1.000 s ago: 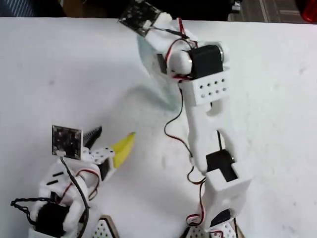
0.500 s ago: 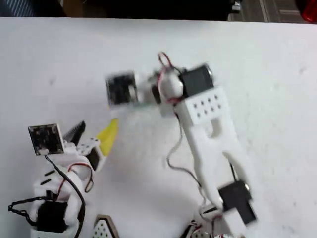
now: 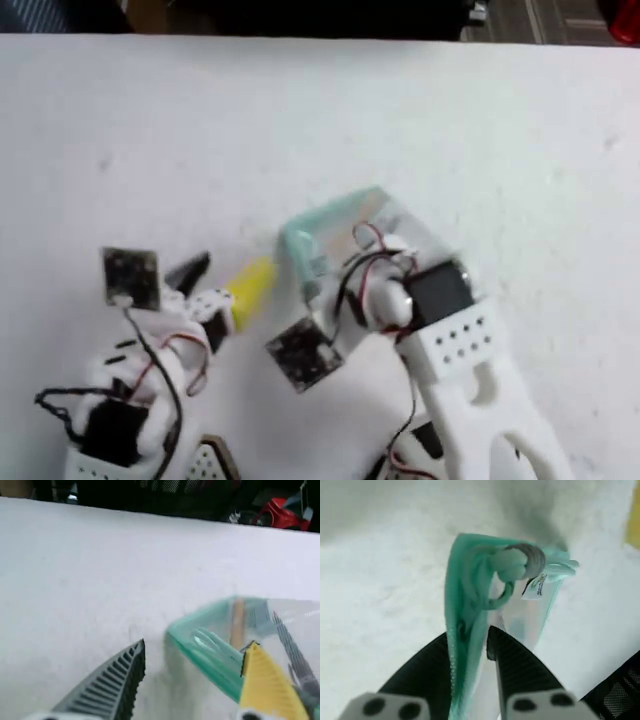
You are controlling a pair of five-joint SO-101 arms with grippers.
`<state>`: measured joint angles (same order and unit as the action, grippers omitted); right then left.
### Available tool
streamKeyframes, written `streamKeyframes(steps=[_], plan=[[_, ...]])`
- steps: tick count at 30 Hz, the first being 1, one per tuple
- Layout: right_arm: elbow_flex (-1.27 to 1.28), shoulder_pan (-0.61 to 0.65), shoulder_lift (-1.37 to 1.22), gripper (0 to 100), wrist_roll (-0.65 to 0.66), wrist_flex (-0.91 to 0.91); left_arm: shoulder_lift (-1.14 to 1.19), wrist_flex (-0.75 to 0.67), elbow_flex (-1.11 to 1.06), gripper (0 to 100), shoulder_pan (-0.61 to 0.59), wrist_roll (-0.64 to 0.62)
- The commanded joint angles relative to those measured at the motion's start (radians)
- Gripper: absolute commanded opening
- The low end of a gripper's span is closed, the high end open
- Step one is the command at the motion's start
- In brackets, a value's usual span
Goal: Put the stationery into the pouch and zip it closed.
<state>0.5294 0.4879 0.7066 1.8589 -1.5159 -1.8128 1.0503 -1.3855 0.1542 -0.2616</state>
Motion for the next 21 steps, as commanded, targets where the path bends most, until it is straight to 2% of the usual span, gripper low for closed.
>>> streamKeyframes(steps=[1, 5, 8, 14, 21], plan=[[0.008, 0.099, 0.013, 1.8, -0.117, 0.073, 0.005, -0.069, -0.026, 32, 0.093, 0.0], [0.009, 0.209, 0.015, 1.8, -0.167, 0.091, 0.005, -0.133, -0.072, 32, 0.104, 0.052], [0.003, 0.236, 0.008, 1.8, -0.167, 0.102, 0.005, -0.109, -0.069, 32, 0.104, 0.055], [-0.046, 0.093, 0.005, 1.8, -0.19, 0.232, 0.005, 0.012, 0.014, 32, 0.134, 0.057], [-0.015, 0.064, 0.005, 1.8, -0.434, 0.446, 0.005, 0.037, 0.051, 32, 0.127, 0.058]])
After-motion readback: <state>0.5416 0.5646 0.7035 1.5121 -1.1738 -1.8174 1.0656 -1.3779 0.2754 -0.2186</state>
